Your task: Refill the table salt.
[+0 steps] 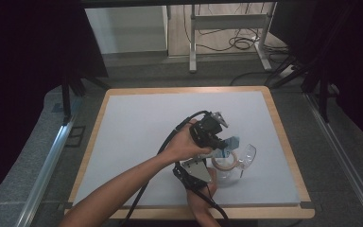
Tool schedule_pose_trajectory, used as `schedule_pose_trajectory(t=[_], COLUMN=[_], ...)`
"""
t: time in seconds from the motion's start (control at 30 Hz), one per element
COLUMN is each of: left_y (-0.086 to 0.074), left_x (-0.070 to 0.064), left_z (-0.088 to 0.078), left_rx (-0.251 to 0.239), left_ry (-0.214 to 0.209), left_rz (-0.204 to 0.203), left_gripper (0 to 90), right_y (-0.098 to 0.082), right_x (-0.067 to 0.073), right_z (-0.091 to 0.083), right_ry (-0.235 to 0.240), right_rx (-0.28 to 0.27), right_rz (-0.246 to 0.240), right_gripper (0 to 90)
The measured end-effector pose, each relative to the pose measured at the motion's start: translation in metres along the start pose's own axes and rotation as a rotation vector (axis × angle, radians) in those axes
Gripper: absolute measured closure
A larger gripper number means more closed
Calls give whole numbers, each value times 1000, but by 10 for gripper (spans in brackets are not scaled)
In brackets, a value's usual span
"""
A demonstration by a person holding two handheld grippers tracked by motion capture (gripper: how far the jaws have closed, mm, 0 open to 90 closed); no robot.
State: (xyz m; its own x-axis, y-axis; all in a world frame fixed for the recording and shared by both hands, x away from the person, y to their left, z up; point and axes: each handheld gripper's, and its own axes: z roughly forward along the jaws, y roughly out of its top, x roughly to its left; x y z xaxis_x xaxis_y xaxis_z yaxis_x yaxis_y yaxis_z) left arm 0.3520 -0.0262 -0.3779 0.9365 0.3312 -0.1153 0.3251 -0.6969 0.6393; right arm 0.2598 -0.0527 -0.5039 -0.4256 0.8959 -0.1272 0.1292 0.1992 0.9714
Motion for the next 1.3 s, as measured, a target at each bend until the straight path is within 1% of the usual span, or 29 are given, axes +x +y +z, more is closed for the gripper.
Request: schedule_pose_trajectory(t=[0.1,0.17,0.23,0.27,0.6,0.8,0.83,0.87,0.97,1.3], left_y=[1,1,1,1,1,1,1,1,1,1], left_x=[0,-1,-1,0,0,0,-1,0,-1,-2], left_z=[1,2,2,2,1,2,2,2,2,0], left_rx=[5,5,6,10,9,17,15,18,12,4], left_ry=[0,2,1,1,1,5,5,6,4,4], left_rz=[6,2,1,7,6,8,3,9,1,-1], left_gripper=[900,900,900,900,900,900,900,900,900,900], right_y=[0,0,0,0,1,1,1,1,1,2], right_x=[-1,-1,-1,-1,-1,0,0,0,0,1], right_z=[0,0,0,0,0,1,1,1,1,1], right_ry=[-3,-3,-2,-2,-8,-7,-8,-8,-9,-13], right_rx=[-3,-4,-3,-3,-4,-4,-5,-5,-6,-8], right_rz=[1,5,3,1,-9,0,-2,-2,-3,-9], right_gripper=[450,450,450,450,450,451,451,451,451,452])
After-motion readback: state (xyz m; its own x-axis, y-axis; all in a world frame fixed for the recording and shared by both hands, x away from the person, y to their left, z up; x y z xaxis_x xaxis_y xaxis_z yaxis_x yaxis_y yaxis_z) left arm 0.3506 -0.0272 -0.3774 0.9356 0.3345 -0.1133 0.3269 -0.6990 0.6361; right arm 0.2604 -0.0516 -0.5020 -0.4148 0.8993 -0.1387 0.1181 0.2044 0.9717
